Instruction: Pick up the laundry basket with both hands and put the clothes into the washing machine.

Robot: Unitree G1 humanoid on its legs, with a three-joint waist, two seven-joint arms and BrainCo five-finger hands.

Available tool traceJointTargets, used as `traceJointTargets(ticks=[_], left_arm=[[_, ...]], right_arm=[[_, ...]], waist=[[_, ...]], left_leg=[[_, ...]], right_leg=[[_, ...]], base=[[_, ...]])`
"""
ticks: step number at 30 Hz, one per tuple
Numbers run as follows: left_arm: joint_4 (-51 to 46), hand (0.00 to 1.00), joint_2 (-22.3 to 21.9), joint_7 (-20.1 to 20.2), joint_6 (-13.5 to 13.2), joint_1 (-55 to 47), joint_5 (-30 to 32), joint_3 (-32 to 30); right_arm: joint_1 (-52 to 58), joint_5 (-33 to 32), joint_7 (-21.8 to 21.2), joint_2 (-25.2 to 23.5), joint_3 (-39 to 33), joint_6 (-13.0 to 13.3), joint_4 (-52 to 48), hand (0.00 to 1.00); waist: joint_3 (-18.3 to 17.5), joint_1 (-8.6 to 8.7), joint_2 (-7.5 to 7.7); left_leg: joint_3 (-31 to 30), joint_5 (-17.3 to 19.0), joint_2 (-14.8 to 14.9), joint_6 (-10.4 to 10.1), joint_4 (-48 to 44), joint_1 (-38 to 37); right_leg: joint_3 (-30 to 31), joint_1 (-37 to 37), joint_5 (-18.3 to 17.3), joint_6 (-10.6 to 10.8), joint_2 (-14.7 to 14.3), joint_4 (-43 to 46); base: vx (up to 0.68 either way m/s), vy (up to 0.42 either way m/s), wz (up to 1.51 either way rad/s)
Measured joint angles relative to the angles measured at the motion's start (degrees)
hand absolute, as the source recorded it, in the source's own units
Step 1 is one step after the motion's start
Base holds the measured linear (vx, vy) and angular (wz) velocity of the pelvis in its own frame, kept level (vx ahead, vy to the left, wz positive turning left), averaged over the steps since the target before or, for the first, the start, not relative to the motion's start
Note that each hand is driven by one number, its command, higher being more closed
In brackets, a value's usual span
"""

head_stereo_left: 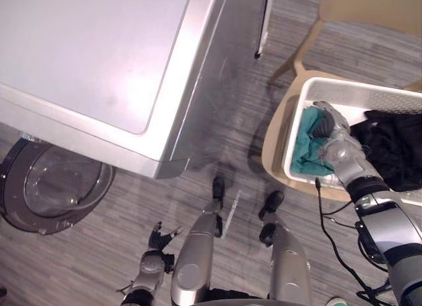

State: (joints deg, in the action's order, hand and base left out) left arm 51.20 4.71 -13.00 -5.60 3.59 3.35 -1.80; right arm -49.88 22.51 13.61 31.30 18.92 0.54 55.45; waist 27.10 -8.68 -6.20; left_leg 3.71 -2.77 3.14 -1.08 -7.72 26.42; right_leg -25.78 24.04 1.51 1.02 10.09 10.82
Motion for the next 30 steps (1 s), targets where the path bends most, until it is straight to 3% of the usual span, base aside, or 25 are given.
traceJointTargets(ticks=[8,12,16,19,21,23,27,30], left_arm=[[-2.4,0.0,-0.4,-1.0,0.0,0.1,-0.5,0.0],[-2.4,0.0,-0.1,-1.0,0.1,0.4,-1.2,-0.1],[-2.1,0.0,0.8,-0.9,0.6,0.1,-1.7,-0.8],[-1.2,0.0,1.8,-0.8,1.3,-1.2,-1.6,-1.5],[-0.2,0.0,2.0,-0.5,2.6,-2.5,-1.3,-3.5],[0.8,0.0,2.2,0.4,3.0,-3.1,-0.8,-4.1],[1.9,0.0,1.3,1.0,3.8,-5.9,-0.4,-5.6],[2.5,0.0,1.0,1.8,4.1,-6.9,-0.4,-6.8]], right_arm=[[-0.1,-6.7,0.1,-2.2,-1.3,-1.2,-0.4,1.0],[3.7,-10.3,0.7,-3.7,-7.4,-1.6,-8.7,1.0],[13.7,-13.7,3.0,-7.4,-15.8,-1.3,-25.3,1.0],[23.0,-15.6,3.7,-12.5,-19.5,-0.7,-36.3,1.0],[30.4,-18.7,3.7,-17.0,-21.6,0.6,-44.7,1.0],[35.9,-21.0,3.5,-19.4,-23.1,1.9,-51.6,1.0],[43.3,-25.9,2.1,-24.2,-24.8,5.1,-63.1,1.0],[45.3,-33.3,-0.4,-27.7,-24.5,8.1,-67.8,1.0]], waist=[[0.2,0.3,0.39],[0.5,0.64,1.12],[0.1,1.73,3.46],[-2.9,2.47,6.4],[-5.5,4.14,8.58],[-7.6,4.96,9.2],[-12.8,5.57,9.39],[-14.4,6.24,9.47]], left_leg=[[0.7,-0.1,0.4,-0.1,0.2,-1.7],[1.4,-0.3,0.8,-0.4,1.4,-4.7],[2.7,-0.2,1.0,-0.4,3.1,-9.9],[3.8,-0.2,0.9,-0.3,5.4,-12.9],[4.5,-0.2,0.9,-0.3,7.5,-16.1],[5.0,0.0,0.7,-0.3,8.4,-18.3],[6.0,0.7,0.3,-0.4,10.0,-22.7],[5.9,0.9,0.2,-0.4,9.9,-24.7]], right_leg=[[0.8,-1.0,0.0,0.0,0.0,0.1],[2.1,-2.9,0.0,0.0,-0.5,0.0],[3.8,-6.8,0.0,-0.1,-1.3,-1.1],[5.1,-8.9,0.2,0.3,-2.1,-3.2],[5.8,-11.3,0.3,0.6,-2.3,-4.7],[6.2,-13.1,0.4,1.0,-2.3,-5.5],[7.3,-17.3,0.9,1.6,-2.9,-8.2],[7.7,-19.5,0.9,1.6,-2.9,-8.7]], base=[[0.0,-0.009,-0.04],[-0.01,-0.018,-0.16],[-0.01,-0.005,-0.2],[0.03,0.009,-0.24],[0.09,0.023,-0.19],[0.1,0.023,-0.16],[0.11,0.018,-0.16],[0.07,0.016,-0.02]])
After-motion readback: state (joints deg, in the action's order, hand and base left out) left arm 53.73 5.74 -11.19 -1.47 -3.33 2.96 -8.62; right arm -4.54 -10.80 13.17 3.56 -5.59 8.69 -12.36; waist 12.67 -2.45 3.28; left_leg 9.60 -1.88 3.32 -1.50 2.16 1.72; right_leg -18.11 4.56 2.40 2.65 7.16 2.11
